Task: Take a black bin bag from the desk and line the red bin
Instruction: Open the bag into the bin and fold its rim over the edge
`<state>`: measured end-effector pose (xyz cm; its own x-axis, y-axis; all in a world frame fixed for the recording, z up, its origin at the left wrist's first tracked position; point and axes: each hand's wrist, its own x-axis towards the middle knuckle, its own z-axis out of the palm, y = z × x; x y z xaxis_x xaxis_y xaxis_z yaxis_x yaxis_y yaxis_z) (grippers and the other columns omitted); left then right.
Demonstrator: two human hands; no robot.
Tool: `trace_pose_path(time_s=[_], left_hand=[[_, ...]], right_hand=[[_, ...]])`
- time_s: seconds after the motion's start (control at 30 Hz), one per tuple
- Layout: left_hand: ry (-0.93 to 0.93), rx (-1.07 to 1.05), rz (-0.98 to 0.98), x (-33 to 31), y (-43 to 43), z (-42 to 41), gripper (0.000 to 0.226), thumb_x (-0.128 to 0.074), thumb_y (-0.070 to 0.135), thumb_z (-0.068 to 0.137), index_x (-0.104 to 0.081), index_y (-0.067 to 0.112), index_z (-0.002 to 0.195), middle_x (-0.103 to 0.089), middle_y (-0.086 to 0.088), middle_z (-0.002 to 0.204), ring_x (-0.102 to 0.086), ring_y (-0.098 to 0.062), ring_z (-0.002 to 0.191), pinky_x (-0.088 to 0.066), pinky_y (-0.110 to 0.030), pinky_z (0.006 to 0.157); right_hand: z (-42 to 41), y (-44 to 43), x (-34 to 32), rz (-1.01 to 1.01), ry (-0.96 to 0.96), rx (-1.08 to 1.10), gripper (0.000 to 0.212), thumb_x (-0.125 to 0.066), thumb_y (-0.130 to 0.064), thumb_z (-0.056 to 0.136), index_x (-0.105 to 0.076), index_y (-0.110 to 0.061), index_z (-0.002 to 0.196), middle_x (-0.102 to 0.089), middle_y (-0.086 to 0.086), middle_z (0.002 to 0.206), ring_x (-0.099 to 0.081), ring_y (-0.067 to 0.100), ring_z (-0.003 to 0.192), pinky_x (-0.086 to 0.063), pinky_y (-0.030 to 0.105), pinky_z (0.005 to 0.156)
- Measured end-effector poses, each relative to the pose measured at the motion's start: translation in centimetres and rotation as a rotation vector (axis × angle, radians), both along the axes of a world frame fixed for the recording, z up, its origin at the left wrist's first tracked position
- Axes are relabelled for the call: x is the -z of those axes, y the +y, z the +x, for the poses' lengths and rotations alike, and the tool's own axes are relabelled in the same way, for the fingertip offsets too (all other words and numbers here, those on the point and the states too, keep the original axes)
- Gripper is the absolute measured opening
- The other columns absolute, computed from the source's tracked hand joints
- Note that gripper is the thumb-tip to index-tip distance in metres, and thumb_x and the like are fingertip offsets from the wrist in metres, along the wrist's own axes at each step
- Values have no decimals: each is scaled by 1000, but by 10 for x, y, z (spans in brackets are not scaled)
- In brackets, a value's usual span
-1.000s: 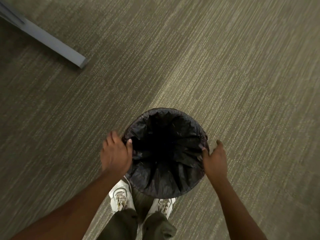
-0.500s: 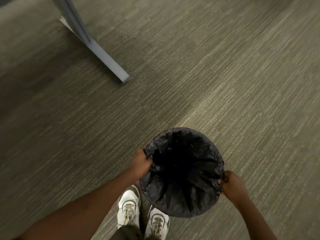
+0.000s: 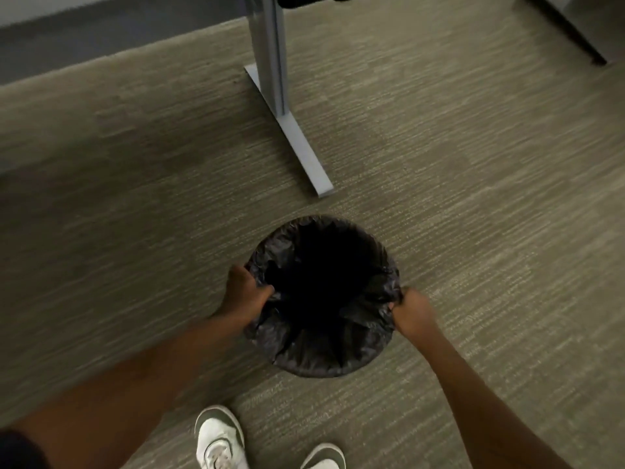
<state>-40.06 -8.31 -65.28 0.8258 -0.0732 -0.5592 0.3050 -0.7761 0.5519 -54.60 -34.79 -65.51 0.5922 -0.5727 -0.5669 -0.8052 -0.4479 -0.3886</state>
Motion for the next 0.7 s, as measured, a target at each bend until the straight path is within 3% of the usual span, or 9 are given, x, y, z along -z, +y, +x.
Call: trace_pose_path(time_s=[0.1,0.27,0.33,0.5,0.6,0.7], left_hand=[[-5,-81,-26,2,14,39,72,-69,21,79,-27,-2,132,-37,-23,136,-41,-38,126,-39,-43,101],[-58,-135,-38,11,33,85,70,-69,23,78,-28,1,130,-37,-22,135,-43,-38,123,-42,-46,99],[-33,-162,-29,15,41,95,77,-69,25,79,-23,1,135,-33,-21,141,-39,-39,129,-41,-45,101],[16,-215,-19,19,56,107,86,-66,25,84,-9,3,145,-24,-20,150,-36,-38,133,-39,-41,98],[43,-237,-73,20,66,113,77,-68,22,82,-18,5,138,-37,-21,141,-51,-36,115,-47,-41,89],[16,-176,-53,13,73,109,77,-71,24,79,-21,2,134,-39,-21,138,-46,-38,123,-44,-45,98]], right_hand=[[57,8,-1,-4,-40,-67,22,-54,-8,86,-62,9,98,-66,29,99,-62,41,95,-40,34,69],[126,17,14,-33,-69,-183,18,-61,-17,77,-65,-1,84,-68,24,84,-67,39,91,-46,37,66],[145,23,18,-67,-65,-221,22,-60,-16,80,-67,1,92,-69,27,94,-66,42,95,-49,39,71],[177,37,23,-86,-136,-269,17,-54,-8,82,-63,7,84,-67,33,94,-63,47,93,-37,34,64],[188,45,17,-126,-158,-316,21,-51,-7,86,-62,10,89,-65,36,99,-61,49,96,-44,41,69],[191,52,8,-125,-150,-363,26,-51,-11,90,-62,12,95,-65,36,103,-61,49,98,-47,43,75]])
